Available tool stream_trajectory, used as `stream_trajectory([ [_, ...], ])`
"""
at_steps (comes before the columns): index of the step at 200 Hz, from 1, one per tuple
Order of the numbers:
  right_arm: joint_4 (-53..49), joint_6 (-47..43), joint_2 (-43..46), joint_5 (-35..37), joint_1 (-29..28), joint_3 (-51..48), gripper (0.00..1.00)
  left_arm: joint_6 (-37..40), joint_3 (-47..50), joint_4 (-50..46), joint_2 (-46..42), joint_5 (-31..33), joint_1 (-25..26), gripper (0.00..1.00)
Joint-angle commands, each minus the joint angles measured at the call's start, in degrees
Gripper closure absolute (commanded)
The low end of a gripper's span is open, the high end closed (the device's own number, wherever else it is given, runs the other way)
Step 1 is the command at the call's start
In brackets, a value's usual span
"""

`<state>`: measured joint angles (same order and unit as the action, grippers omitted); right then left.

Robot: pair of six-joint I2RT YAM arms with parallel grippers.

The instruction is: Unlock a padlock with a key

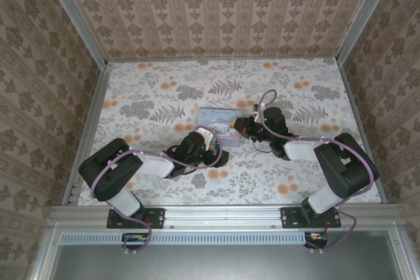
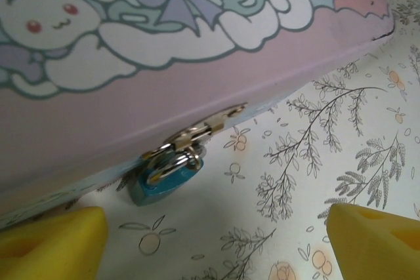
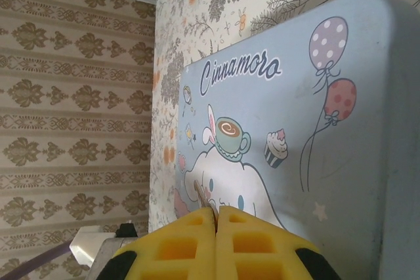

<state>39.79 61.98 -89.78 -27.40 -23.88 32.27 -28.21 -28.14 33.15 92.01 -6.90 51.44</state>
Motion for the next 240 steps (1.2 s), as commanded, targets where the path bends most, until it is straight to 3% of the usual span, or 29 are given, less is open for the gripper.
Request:
stream_trajectory([
  [1,3.0,1.23,-0.58,1.29,0.19,0.43,1.0,1.97,0.37,4.45,2.27,1.1,0.7,0.12],
  [240,6.96,2.61,-6.45,1.65,1.38,-1.42,1.0,-1.94,-8.76,11.55,14.6,-3.32,1.38,0.14],
])
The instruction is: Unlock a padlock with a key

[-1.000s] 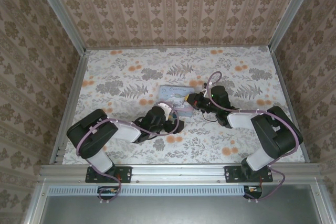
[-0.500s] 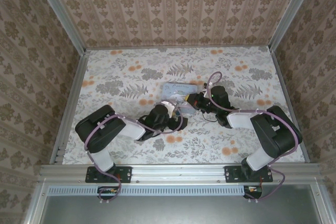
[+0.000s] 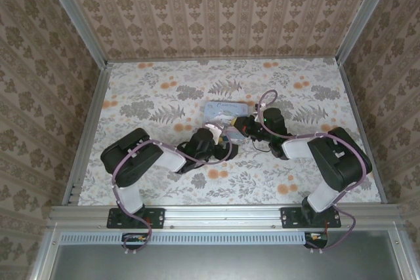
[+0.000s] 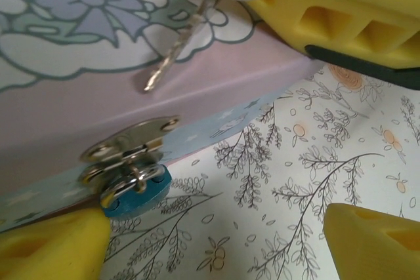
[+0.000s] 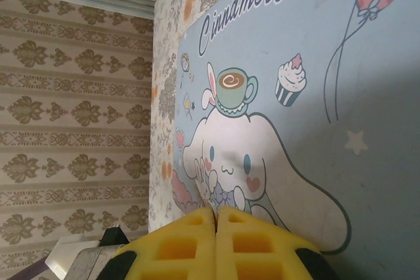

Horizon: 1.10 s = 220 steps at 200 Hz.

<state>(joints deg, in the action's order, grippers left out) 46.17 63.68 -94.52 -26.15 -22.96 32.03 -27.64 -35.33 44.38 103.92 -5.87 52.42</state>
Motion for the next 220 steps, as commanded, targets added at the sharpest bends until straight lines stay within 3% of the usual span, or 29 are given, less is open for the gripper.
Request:
stream_trajectory([
  [1,0.58,0.87,-1.71,0.4,0.46,-1.18,1.0,-2.51,-1.53,0.29,2.69,-4.34,0.35,0.14],
  [95,-6.21,-0.95,0.97,-0.8,4.01,5.65,1.0,-4.17,-1.41,0.62,2.89,-3.93,-0.59,0.14],
  [220,-0.53,-0.22,-6.06,-1.45,5.99,1.82,1.0,-4.88,-5.16,-2.27,4.31,-7.12,-1.05,0.14],
])
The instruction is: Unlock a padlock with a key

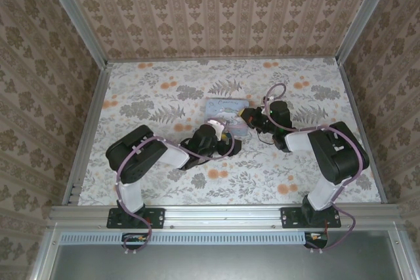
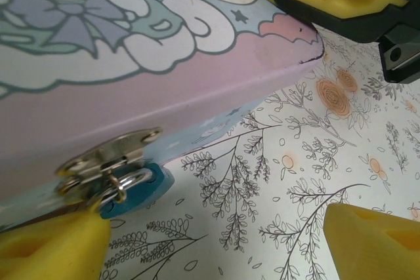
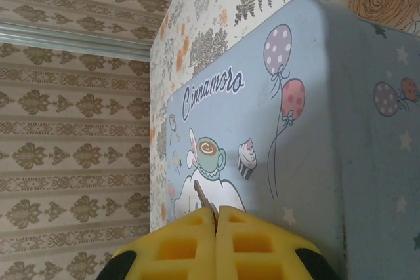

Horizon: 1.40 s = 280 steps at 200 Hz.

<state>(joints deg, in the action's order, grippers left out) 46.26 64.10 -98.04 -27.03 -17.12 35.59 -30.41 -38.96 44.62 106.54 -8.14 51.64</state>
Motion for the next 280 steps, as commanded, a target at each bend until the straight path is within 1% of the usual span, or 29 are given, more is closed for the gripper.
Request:
stream_trajectory([
  [1,-0.58,-0.64,-2.61,-0.57,0.16,-1.8,1.0,-2.2,-1.54,-2.43,1.63,-4.94,-0.24,0.14],
  [25,-0.23,-0.69,-3.45,-0.58,0.19,-2.09,1.0,-4.81,-1.64,0.29,0.39,-7.09,-0.37,0.14],
  [59,0.47,-0.45,-4.64,-0.61,0.3,-2.11,1.0,-8.91,-1.54,3.84,0.44,-7.84,-1.34,0.14],
  [74,0.84,-0.2,-5.17,-0.68,0.25,-2.03,1.0,-11.28,-1.34,5.92,1.43,-8.09,-1.95,0.14],
  [108,2.07,0.16,-6.1,-0.67,0.27,-2.17,1.0,-17.14,0.01,13.97,4.81,-8.69,-3.1,0.14],
  [130,2.17,0.23,-6.11,-0.71,0.41,-2.28,1.0,-19.29,0.63,17.02,6.04,-8.3,-3.16,0.14],
  [176,2.21,0.24,-6.27,-0.97,0.54,-2.28,1.0,-22.49,2.73,21.58,5.03,-5.38,-2.87,0.15],
  [216,2.61,0.33,-6.31,-0.92,0.6,-2.45,1.0,-23.91,4.4,20.59,3.41,-0.86,-2.42,0.15],
  [248,3.13,0.6,-6.46,-0.84,0.57,-2.72,1.0,-26.19,5.68,22.42,4.73,2.34,-2.42,0.15],
  [280,3.38,0.87,-6.64,-0.88,0.56,-2.81,1.0,-29.89,6.53,26.41,7.79,4.55,-2.09,0.15],
])
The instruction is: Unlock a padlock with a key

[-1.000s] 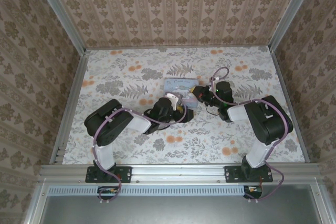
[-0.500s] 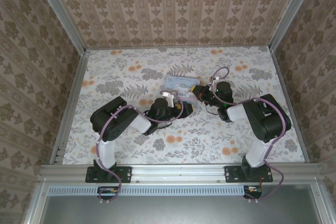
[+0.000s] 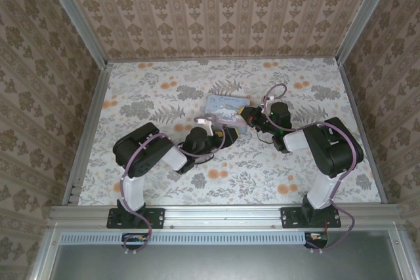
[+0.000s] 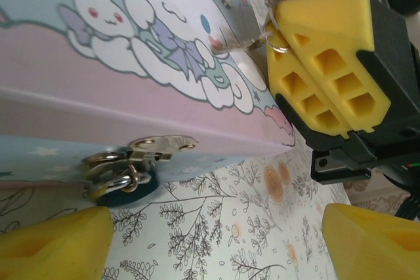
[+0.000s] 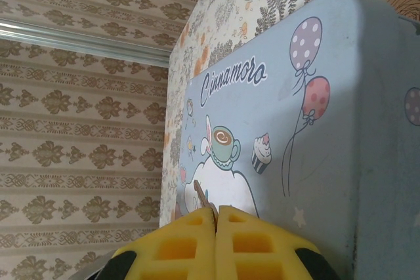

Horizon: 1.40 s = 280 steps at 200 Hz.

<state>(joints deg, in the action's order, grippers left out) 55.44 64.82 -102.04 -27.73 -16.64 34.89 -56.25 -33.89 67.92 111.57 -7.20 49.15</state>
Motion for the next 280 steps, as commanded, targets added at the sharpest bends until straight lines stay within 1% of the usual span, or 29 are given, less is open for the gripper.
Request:
stream_trajectory([
  [1,-5.79,0.14,-2.64,-0.2,0.05,-2.11,1.0,-4.18,1.46,3.28,2.9,3.6,0.41,0.15],
  [29,-5.74,0.23,-2.68,-0.22,0.12,-2.13,1.0,-7.53,1.57,5.3,5.19,5.53,1.2,0.16],
  [49,-5.56,0.36,-2.71,-0.36,0.08,-2.12,1.0,-7.16,2.13,5.17,4.92,7.3,1.94,0.16],
  [70,-5.28,0.4,-2.9,-0.57,0.12,-2.19,1.0,-5.22,2.94,4.16,3.26,7.5,1.94,0.16],
  [88,-5.08,0.51,-3.22,-0.49,0.1,-2.37,1.0,-2.92,3.47,1.19,0.4,7.04,1.74,0.16],
  [116,-4.48,0.7,-3.58,-0.49,0.15,-2.62,1.0,1.02,3.7,-6.7,-5.65,6.51,0.88,0.16],
  [153,-4.29,0.77,-3.68,-0.49,0.17,-2.73,1.0,5.59,2.43,-16.67,-10.39,2.47,-2.41,0.15],
  [179,-4.21,0.83,-3.73,-0.49,0.14,-2.75,1.0,8.37,1.16,-18.4,-9.47,-3.01,-4.95,0.15],
  [203,-4.2,0.84,-3.85,-0.5,0.18,-2.81,1.0,12.11,0.04,-18.59,-8.11,-5.89,-5.46,0.15],
  [237,-4.2,1.01,-4.1,-0.53,0.15,-2.72,1.0,15.87,-1.53,-20.07,-6.89,-7.38,-5.23,0.15],
  [280,-4.11,1.28,-4.52,-0.59,0.19,-2.33,1.0,20.81,-4.89,-25.79,-6.38,-6.73,-4.0,0.15],
])
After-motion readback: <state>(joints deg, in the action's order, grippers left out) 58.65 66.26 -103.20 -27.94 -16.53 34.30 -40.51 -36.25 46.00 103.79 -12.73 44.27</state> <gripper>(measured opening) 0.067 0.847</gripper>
